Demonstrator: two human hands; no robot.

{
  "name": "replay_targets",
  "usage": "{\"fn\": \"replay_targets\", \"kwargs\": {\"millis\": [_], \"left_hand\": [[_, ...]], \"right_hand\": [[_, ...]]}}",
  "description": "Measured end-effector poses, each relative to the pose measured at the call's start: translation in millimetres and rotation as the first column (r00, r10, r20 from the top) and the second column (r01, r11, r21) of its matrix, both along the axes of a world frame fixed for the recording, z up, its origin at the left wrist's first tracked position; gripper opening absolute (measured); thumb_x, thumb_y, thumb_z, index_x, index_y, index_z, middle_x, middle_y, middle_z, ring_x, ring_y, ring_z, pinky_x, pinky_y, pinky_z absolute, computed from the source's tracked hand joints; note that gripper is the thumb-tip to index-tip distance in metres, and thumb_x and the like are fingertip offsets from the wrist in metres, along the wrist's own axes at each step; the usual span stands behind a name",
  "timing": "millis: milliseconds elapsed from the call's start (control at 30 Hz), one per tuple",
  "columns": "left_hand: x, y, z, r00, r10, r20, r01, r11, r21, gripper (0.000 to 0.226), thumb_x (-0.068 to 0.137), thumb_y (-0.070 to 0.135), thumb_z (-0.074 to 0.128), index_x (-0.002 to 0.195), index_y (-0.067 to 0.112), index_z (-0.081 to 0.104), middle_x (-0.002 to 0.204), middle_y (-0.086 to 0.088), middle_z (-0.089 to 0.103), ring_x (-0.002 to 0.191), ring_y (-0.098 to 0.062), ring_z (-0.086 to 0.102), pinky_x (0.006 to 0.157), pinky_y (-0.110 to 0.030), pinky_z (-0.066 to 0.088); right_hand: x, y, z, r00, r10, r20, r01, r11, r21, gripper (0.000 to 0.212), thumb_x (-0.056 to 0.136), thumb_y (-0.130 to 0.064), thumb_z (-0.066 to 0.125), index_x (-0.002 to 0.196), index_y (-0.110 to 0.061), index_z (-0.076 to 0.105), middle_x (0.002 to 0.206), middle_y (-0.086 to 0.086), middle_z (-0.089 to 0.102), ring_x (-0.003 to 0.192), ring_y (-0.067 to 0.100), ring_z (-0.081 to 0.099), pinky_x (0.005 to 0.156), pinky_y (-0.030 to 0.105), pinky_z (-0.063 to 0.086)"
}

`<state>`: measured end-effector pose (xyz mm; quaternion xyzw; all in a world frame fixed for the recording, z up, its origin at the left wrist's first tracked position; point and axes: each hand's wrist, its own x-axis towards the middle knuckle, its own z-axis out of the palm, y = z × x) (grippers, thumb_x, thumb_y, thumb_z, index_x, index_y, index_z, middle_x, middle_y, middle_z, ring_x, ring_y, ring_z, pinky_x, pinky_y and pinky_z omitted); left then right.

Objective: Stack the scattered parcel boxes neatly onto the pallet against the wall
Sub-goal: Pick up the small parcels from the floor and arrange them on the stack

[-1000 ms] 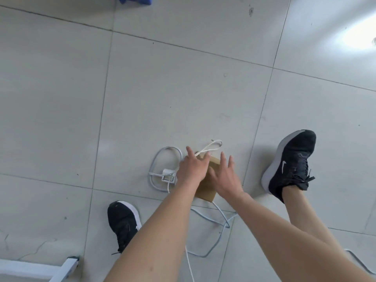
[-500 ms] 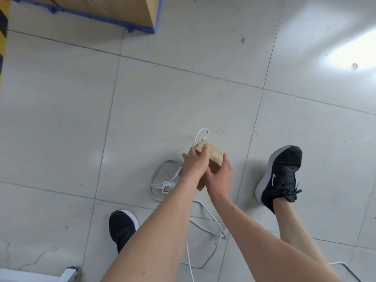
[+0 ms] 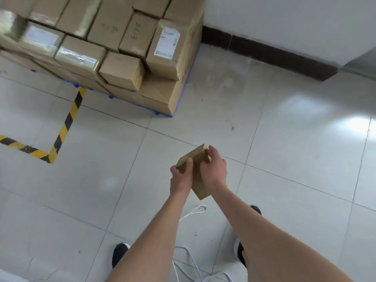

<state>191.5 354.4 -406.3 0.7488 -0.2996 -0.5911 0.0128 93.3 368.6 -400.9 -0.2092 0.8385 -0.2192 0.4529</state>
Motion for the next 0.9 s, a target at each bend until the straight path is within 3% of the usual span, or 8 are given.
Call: {"fn": "replay_targets", "kwargs": {"millis": [167,333,533,667,733,800,833,900], "left_hand": [[-1.8,-52.7,39.3,0.933,0.34,-0.119,-0.345,0.938,-0.02,0.075,0.082,0.061,0.067,0.136,0.026,0.029,0.127,-0.005,0.057,0.108,-0.031,0.062,0.08,-0.052,0.058],[10.4,-137.9,18.1,0.838,0.512,-0.192,-0.518,0.855,0.017,0.07,0.083,0.051,0.072,0.135,0.02,0.039,0.125,-0.009,0.059,0.106,-0.03,0.062,0.077,-0.054,0.059],[2.2,-263.2,-48.9,0.698,0.598,-0.393,-0.634,0.772,0.048,0.066,0.085,0.025,0.076,0.136,0.024,0.034,0.116,-0.002,0.059,0.098,-0.018,0.064,0.078,-0.046,0.059],[3.3,-314.2,-79.9,0.726,0.597,-0.342,-0.635,0.772,-0.003,0.064,0.085,0.019,0.072,0.135,0.031,0.034,0.118,-0.001,0.061,0.102,-0.024,0.064,0.089,-0.052,0.055],[6.1,-329.1,-90.3,0.777,0.572,-0.263,-0.605,0.794,-0.059,0.068,0.087,0.02,0.069,0.143,0.03,0.031,0.122,-0.003,0.062,0.107,-0.027,0.062,0.093,-0.052,0.052],[8.0,-342.7,-95.0,0.755,0.615,-0.227,-0.638,0.769,-0.039,0.071,0.09,0.019,0.067,0.148,0.028,0.027,0.126,-0.006,0.061,0.112,-0.028,0.061,0.095,-0.051,0.052],[7.2,-349.6,-96.0,0.721,0.658,-0.216,-0.675,0.738,-0.003,0.071,0.091,0.018,0.066,0.149,0.024,0.027,0.128,-0.008,0.061,0.113,-0.03,0.061,0.095,-0.052,0.051],[3.4,-356.6,-95.3,0.696,0.698,-0.168,-0.7,0.712,0.057,0.066,0.093,0.019,0.064,0.148,0.017,0.03,0.128,-0.012,0.059,0.113,-0.033,0.061,0.095,-0.053,0.051]], "right_hand": [[-10.2,-83.0,51.4,0.943,0.331,0.02,-0.331,0.943,-0.039,0.077,0.082,-0.004,0.044,0.152,-0.029,0.023,0.141,-0.002,0.051,0.121,0.025,0.053,0.091,0.039,0.047],[0.4,-172.1,32.4,0.882,0.467,-0.057,-0.469,0.883,-0.02,0.041,0.081,-0.014,0.052,0.119,-0.022,0.063,0.11,0.0,0.065,0.099,0.02,0.059,0.08,0.036,0.052],[5.7,-299.5,-45.0,0.805,0.511,-0.301,-0.553,0.83,-0.072,0.056,0.083,-0.006,0.05,0.138,-0.016,0.052,0.134,0.005,0.058,0.125,0.027,0.043,0.105,0.044,0.039],[11.7,-349.7,-76.0,0.753,0.538,-0.378,-0.607,0.79,-0.084,0.049,0.091,-0.002,0.045,0.14,-0.006,0.05,0.148,0.006,0.046,0.138,0.026,0.035,0.114,0.042,0.032],[13.6,-358.4,-80.4,0.739,0.541,-0.401,-0.621,0.778,-0.094,0.045,0.092,0.0,0.048,0.137,-0.004,0.054,0.148,0.007,0.047,0.138,0.026,0.038,0.114,0.038,0.033],[20.3,-357.7,-78.6,0.735,0.495,-0.463,-0.608,0.784,-0.126,0.04,0.09,0.002,0.054,0.129,-0.004,0.061,0.144,0.008,0.051,0.136,0.025,0.042,0.11,0.031,0.034],[23.5,-354.7,-76.8,0.761,0.411,-0.501,-0.545,0.825,-0.15,0.038,0.089,0.002,0.055,0.125,-0.005,0.065,0.14,0.007,0.055,0.132,0.025,0.046,0.107,0.03,0.036],[30.1,-343.4,-72.0,0.85,0.13,-0.511,-0.251,0.952,-0.176,0.038,0.088,-0.001,0.054,0.123,-0.012,0.064,0.135,0.001,0.057,0.124,0.023,0.05,0.097,0.027,0.039]]}}
